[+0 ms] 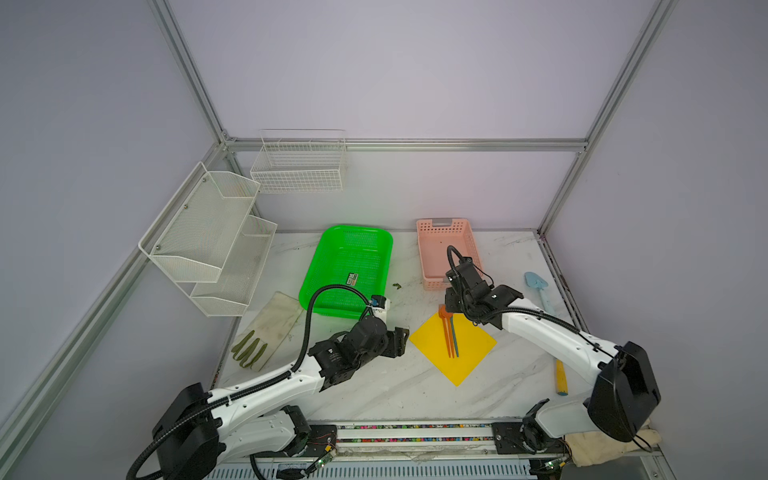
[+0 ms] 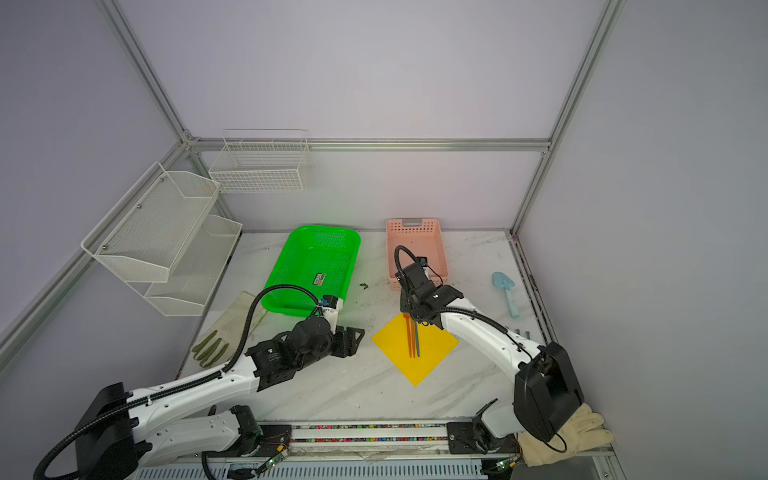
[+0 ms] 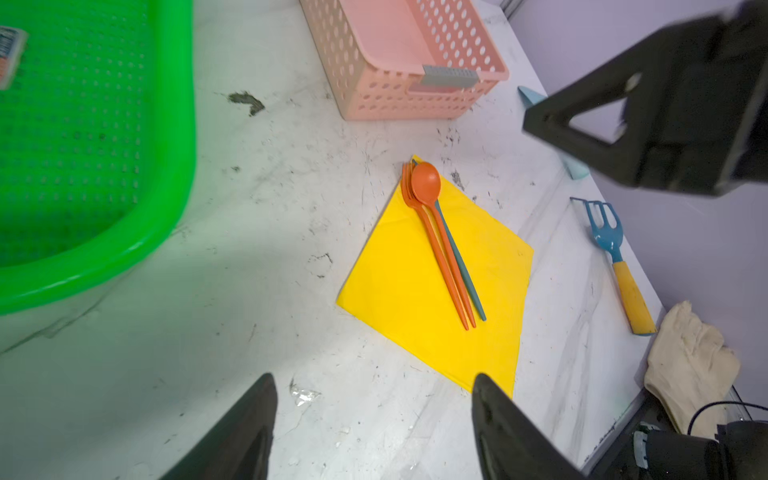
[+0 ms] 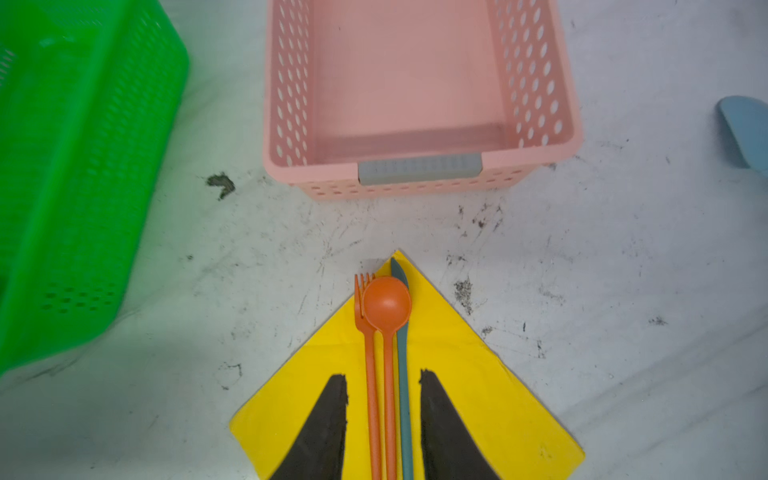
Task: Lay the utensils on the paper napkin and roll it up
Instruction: 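Lower the orange spoon onto the fork and knife and open the right gripper, then raise the right gripper off the utensils while the left gripper moves over the napkin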
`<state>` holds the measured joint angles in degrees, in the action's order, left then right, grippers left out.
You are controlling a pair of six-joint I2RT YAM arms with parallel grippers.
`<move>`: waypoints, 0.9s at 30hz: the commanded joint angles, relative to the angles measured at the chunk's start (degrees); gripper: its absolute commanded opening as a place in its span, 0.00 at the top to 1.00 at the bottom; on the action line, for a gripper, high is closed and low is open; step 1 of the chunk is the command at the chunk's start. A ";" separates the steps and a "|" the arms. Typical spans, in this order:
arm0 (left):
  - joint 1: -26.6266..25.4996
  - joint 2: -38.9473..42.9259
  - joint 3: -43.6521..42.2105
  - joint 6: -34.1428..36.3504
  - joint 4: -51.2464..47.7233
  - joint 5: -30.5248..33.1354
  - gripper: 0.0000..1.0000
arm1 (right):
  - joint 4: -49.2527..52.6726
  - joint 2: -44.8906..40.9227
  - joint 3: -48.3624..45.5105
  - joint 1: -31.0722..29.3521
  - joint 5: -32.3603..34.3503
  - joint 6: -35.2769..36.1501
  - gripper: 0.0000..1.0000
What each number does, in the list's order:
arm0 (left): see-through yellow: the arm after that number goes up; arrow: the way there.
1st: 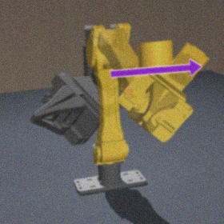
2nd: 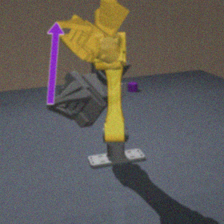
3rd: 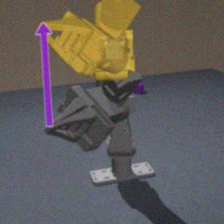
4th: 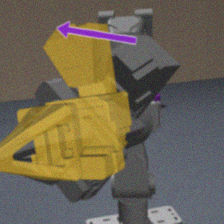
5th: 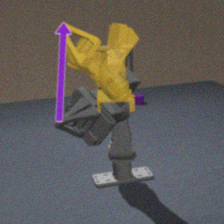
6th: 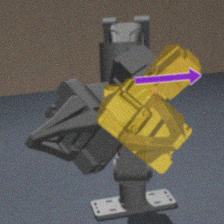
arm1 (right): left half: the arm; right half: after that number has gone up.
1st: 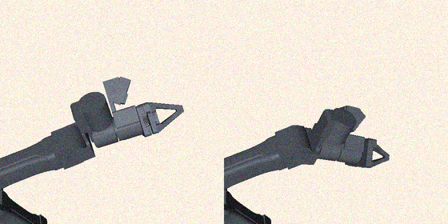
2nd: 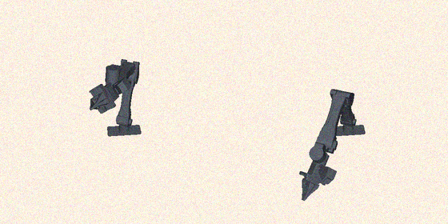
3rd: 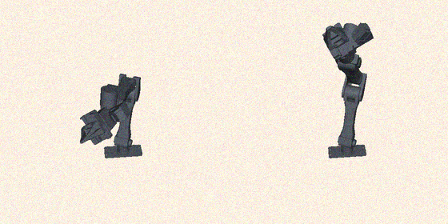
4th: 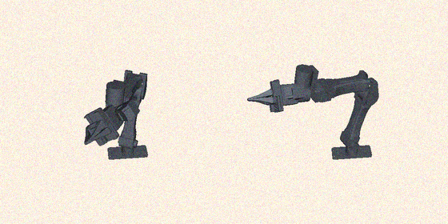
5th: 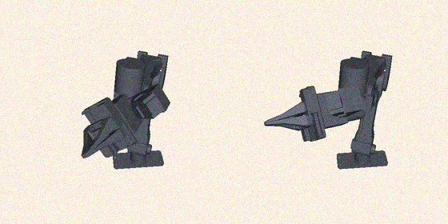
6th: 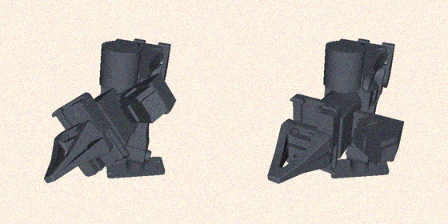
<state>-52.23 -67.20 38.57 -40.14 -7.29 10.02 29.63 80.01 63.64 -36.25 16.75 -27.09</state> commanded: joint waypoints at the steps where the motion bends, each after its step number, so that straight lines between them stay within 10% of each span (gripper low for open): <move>1: -1.04 -5.57 3.56 -2.73 10.80 -3.89 0.42 | 3.60 -0.98 -1.08 2.47 0.35 -2.17 0.67; 10: -2.40 -26.60 15.40 -4.76 13.68 -10.44 0.78 | 2.89 -5.52 -5.32 8.97 -2.56 -0.82 0.70; 27: -2.32 -36.69 17.58 -6.93 14.92 -9.76 0.78 | 2.18 -7.25 -5.47 10.46 -4.41 0.71 0.71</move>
<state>-54.57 -104.03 53.04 -46.11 5.19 -0.16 31.44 74.11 58.57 -26.02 12.53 -26.68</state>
